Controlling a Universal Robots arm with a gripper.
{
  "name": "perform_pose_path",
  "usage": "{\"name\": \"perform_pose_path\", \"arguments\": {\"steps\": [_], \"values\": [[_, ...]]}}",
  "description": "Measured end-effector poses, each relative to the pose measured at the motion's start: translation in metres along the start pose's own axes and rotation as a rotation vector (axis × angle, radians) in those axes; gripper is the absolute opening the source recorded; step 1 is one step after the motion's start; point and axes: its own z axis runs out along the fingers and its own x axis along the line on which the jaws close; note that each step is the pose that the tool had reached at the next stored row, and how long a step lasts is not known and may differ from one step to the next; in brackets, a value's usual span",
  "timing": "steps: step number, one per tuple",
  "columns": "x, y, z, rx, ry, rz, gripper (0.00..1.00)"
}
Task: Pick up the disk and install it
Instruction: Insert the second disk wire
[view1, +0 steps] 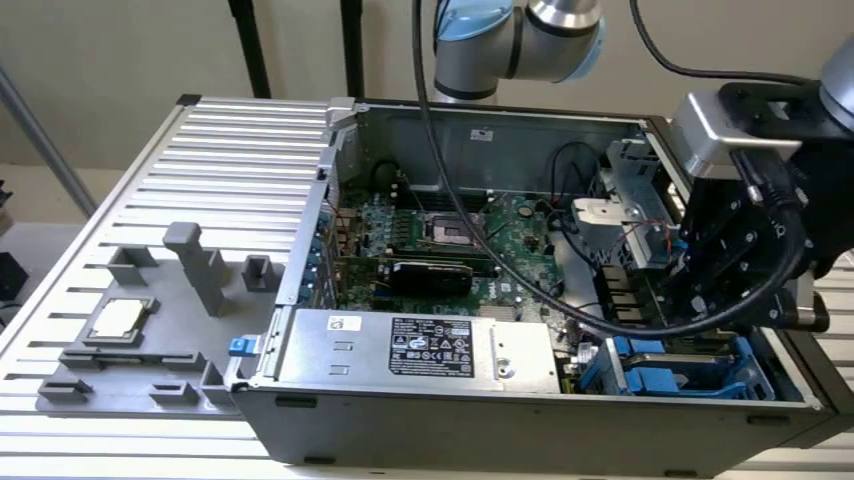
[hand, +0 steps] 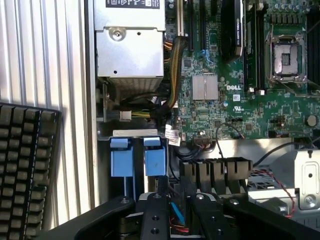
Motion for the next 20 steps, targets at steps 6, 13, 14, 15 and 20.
{"name": "perform_pose_path", "arguments": {"steps": [6,13,14,15,20], "values": [[-0.012,-0.0003,-0.0238,0.0001,0.0019,0.0,0.25],[-0.017,-0.0132,-0.0239,0.0001,0.0016,0.0,0.25],[-0.018,-0.014,-0.0234,0.0001,0.0017,0.0,0.25],[-0.019,-0.0146,-0.0229,0.0001,0.0017,0.0,0.25],[-0.023,-0.016,-0.0204,0.0002,0.0021,0.0,0.26]]}}
